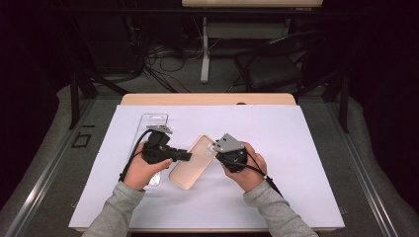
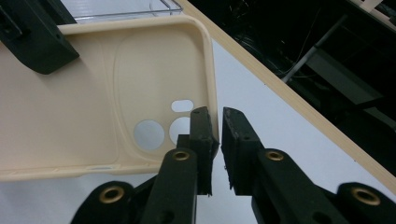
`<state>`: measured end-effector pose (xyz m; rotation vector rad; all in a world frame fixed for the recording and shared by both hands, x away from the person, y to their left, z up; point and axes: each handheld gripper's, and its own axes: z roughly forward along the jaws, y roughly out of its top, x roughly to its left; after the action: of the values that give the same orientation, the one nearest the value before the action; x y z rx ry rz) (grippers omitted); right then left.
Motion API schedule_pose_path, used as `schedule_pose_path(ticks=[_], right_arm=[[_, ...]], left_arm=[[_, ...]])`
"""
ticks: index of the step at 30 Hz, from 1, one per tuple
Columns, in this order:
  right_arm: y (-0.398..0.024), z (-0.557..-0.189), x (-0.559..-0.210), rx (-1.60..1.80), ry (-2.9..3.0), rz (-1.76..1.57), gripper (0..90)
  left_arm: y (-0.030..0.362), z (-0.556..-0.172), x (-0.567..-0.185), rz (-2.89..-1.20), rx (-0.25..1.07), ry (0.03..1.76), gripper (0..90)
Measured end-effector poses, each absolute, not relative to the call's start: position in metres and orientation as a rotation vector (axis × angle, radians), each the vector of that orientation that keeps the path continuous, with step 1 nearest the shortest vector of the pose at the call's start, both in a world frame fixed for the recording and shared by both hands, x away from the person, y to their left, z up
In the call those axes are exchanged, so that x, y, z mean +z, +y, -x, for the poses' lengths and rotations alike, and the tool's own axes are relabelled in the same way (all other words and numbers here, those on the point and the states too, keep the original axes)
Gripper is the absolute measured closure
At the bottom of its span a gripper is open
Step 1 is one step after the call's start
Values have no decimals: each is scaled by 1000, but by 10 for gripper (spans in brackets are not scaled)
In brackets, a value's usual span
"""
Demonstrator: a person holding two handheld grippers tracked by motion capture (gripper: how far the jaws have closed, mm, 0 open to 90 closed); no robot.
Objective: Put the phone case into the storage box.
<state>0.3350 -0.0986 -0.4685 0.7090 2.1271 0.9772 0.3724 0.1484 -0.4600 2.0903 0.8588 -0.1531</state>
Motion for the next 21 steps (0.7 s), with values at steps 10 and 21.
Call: schedule_pose_path(ticks=[10,21], right_arm=[[-100,-335,-467,1000,2103,-706,712],[-101,-335,-465,1022,2081,-708,632]], left_arm=[[152,-373,-459,-2075,-130,870,804],[155,-374,-459,-2056,-118,878,804]])
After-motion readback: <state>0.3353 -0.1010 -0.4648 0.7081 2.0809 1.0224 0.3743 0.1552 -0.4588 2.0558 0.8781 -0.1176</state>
